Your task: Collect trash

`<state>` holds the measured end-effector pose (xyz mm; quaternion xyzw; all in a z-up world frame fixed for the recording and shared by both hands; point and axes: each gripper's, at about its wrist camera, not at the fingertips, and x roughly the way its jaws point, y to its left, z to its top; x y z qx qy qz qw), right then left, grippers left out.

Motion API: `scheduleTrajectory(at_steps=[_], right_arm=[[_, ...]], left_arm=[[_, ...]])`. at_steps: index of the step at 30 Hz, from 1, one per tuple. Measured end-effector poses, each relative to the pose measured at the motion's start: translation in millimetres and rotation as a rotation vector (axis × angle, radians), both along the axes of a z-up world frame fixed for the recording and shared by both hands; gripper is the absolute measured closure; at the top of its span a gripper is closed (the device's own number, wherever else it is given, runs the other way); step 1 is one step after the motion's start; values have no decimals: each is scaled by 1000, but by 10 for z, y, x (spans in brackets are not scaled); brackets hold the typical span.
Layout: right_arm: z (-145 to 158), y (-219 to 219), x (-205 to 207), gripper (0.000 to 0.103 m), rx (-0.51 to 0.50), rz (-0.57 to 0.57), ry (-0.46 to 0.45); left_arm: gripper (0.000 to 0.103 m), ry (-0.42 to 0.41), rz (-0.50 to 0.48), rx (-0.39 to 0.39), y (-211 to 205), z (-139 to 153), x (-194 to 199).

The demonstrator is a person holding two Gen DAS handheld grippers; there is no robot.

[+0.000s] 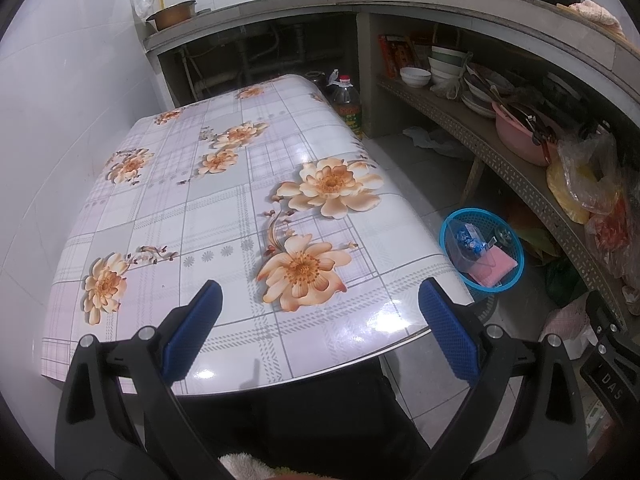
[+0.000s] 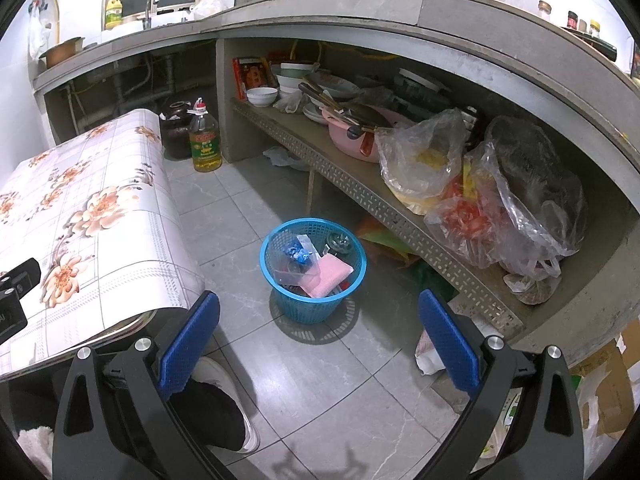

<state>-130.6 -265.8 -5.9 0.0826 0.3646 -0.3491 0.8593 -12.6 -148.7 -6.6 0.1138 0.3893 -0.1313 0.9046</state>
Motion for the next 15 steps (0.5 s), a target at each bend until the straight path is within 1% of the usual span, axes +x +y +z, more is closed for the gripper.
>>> scheduleTrajectory(at_steps=[15], right_arm=[[-8,-24,-3,6,4,2,-1]], left_arm=[[9,24,-3,8,-28,-60,3]])
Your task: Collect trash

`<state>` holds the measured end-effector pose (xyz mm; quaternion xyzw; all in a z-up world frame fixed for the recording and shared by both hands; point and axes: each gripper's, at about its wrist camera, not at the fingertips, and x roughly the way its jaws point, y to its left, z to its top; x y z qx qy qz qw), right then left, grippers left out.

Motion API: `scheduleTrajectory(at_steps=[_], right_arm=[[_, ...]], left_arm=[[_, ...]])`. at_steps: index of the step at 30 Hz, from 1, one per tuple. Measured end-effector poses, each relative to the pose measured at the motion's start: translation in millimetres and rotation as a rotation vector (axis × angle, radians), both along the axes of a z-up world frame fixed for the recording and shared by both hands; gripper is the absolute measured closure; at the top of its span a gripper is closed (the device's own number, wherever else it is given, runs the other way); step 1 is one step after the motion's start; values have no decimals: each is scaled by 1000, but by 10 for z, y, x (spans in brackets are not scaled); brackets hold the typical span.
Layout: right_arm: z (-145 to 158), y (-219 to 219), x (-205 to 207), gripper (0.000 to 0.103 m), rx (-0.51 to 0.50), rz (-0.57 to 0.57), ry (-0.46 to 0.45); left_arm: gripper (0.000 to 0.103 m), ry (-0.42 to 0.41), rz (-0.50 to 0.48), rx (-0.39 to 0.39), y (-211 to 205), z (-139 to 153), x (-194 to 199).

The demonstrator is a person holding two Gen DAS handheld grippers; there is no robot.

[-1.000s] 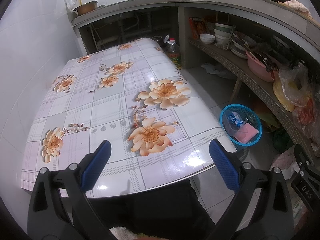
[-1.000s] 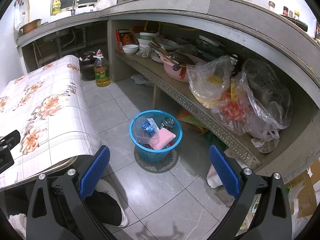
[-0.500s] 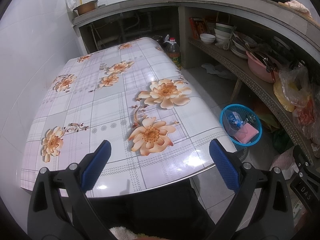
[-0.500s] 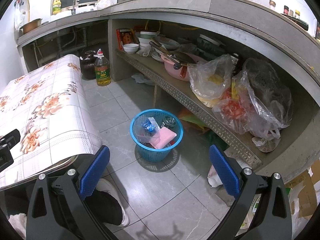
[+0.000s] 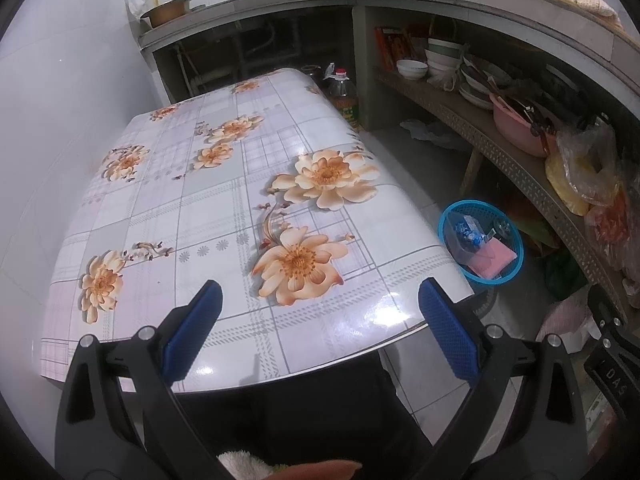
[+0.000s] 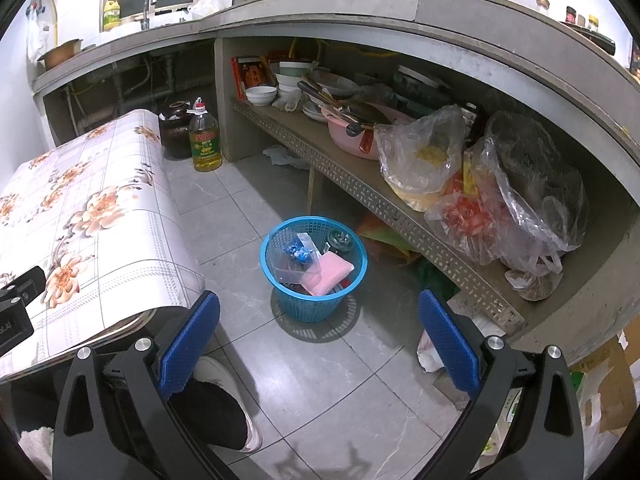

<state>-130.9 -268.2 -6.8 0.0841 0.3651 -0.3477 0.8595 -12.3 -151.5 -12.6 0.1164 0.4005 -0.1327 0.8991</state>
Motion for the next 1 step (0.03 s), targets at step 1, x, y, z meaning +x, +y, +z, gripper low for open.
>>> scheduleTrajectory(at_steps=[1], right_arm=[[2,-7,0,6,0,1,0]], left_arm=[[9,0,1,0,0,0,0]])
